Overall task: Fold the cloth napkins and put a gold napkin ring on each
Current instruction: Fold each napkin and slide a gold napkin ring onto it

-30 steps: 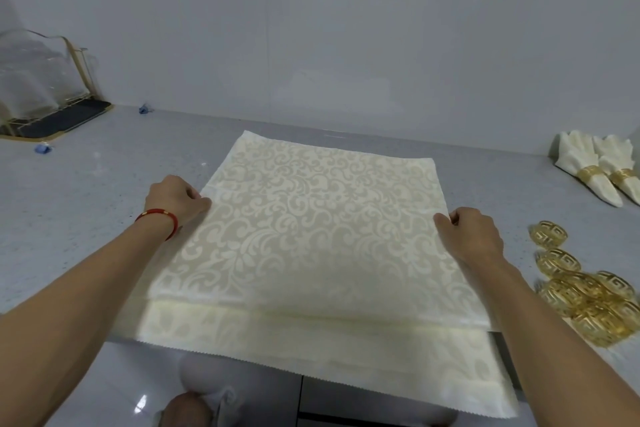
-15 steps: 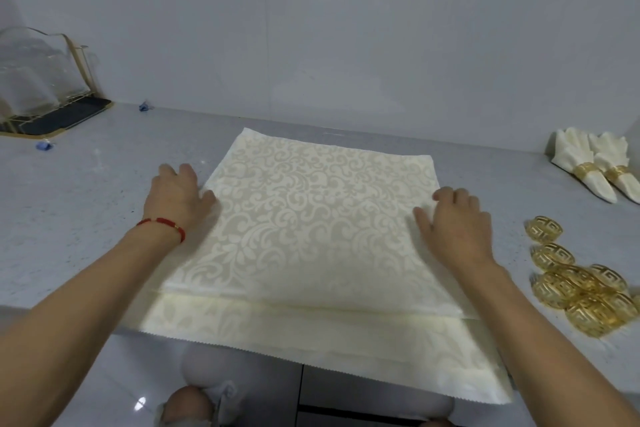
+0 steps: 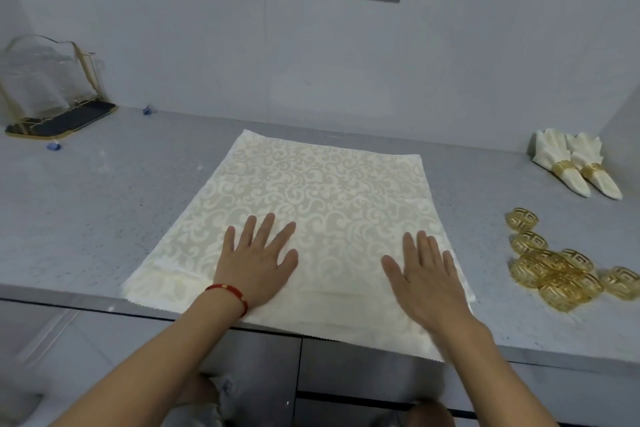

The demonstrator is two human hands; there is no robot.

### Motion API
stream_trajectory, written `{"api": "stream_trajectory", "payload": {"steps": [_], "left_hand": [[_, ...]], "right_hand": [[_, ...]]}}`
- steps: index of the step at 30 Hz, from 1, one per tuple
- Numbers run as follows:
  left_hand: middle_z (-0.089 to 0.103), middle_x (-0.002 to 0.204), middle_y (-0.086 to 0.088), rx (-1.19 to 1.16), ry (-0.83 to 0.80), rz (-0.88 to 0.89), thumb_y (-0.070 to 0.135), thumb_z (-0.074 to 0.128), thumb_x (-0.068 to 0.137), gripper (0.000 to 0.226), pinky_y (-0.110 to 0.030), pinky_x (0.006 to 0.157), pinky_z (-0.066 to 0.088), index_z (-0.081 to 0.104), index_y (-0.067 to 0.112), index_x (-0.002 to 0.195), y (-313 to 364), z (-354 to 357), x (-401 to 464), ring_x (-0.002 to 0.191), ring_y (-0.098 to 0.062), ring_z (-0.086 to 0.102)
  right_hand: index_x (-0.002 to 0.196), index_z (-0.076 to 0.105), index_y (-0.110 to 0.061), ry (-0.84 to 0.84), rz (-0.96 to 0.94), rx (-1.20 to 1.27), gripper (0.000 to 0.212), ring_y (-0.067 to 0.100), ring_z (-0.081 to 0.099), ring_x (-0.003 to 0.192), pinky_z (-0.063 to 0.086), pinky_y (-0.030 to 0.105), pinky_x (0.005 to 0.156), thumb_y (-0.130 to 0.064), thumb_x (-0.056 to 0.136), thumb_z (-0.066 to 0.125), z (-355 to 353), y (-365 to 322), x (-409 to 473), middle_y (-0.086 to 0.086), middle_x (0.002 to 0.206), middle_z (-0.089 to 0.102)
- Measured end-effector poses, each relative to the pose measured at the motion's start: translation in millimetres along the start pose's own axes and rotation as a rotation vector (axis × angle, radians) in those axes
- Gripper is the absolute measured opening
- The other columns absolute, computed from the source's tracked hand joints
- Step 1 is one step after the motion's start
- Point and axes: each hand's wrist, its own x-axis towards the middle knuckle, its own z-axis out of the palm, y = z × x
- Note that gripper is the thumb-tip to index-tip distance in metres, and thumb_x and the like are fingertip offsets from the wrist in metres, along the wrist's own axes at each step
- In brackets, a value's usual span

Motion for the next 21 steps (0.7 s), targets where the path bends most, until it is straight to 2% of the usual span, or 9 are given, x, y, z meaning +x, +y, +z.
{"api": "stream_trajectory", "payload": {"steps": [5, 9, 11, 13, 16, 19, 21], "left_hand": [[-0.018, 0.167, 0.008, -0.036, -0.021, -0.125, 0.066, 0.005, 0.098, 0.061, -0.052, 0.124, -0.01, -0.012, 0.05, 0.155, -41.7, -6.5, -2.2, 0.154, -0.022, -0.019], [-0.015, 0.168, 0.007, -0.027, 0.019, -0.187, 0.059, 0.006, 0.1, 0.061, -0.052, 0.124, -0.008, -0.01, 0.047, 0.157, -60.9, -6.1, -4.0, 0.155, -0.02, -0.016], [-0.015, 0.168, 0.007, -0.022, 0.023, -0.185, 0.059, 0.006, 0.1, 0.061, -0.052, 0.124, -0.009, -0.009, 0.046, 0.157, -57.9, -4.9, -5.3, 0.155, -0.021, -0.016], [-0.016, 0.168, 0.006, -0.017, 0.015, -0.186, 0.059, 0.007, 0.1, 0.061, -0.052, 0.124, -0.008, -0.01, 0.046, 0.157, -56.7, -4.9, -4.9, 0.155, -0.021, -0.017], [-0.016, 0.168, 0.006, -0.024, 0.004, -0.192, 0.058, 0.008, 0.101, 0.06, -0.052, 0.124, -0.008, -0.01, 0.046, 0.157, -58.1, -7.0, -4.0, 0.155, -0.021, -0.017], [-0.015, 0.168, 0.006, -0.045, -0.028, -0.187, 0.059, 0.009, 0.101, 0.06, -0.051, 0.124, -0.007, -0.009, 0.047, 0.157, -58.5, -10.4, -4.4, 0.155, -0.02, -0.016], [-0.006, 0.17, 0.004, -0.035, -0.073, -0.178, 0.059, 0.014, 0.101, 0.06, -0.052, 0.124, 0.0, -0.001, 0.046, 0.158, -59.5, -19.6, -2.6, 0.156, -0.023, -0.006]], "right_hand": [[0.161, -0.019, -0.021, -0.008, -0.007, -0.026, 0.079, 0.019, -0.027, 0.154, -0.015, 0.045, 0.126, -0.066, 0.1, 0.001, 3.9, 6.8, 1.0, 0.004, 0.168, -0.026], [0.16, -0.022, -0.017, -0.053, 0.018, -0.045, 0.078, 0.024, -0.029, 0.154, -0.016, 0.049, 0.125, -0.063, 0.102, 0.002, -5.9, 3.2, -2.3, 0.007, 0.167, -0.029], [0.161, -0.019, -0.014, -0.006, -0.007, -0.104, 0.075, 0.028, -0.025, 0.155, -0.013, 0.051, 0.126, -0.057, 0.105, 0.004, -11.8, -12.5, -7.2, 0.01, 0.168, -0.026], [0.165, -0.005, -0.015, 0.085, -0.142, -0.069, 0.07, 0.027, -0.015, 0.158, -0.009, 0.049, 0.127, -0.053, 0.108, 0.008, -17.5, -46.2, -8.5, 0.007, 0.171, -0.015], [0.164, 0.022, -0.02, 0.19, -0.47, 0.092, 0.061, 0.022, 0.008, 0.159, 0.002, 0.047, 0.129, -0.05, 0.11, 0.02, -16.2, -110.4, 2.4, 0.002, 0.172, 0.015], [0.156, 0.042, -0.021, 0.171, -0.702, 0.19, 0.05, 0.017, 0.028, 0.152, 0.016, 0.045, 0.127, -0.041, 0.11, 0.033, 3.0, -139.0, 16.1, 0.002, 0.163, 0.037], [0.152, 0.047, -0.019, 0.164, -0.749, 0.174, 0.047, 0.017, 0.033, 0.148, 0.02, 0.04, 0.125, -0.036, 0.109, 0.038, 17.3, -135.7, 23.1, 0.001, 0.159, 0.042]]}}
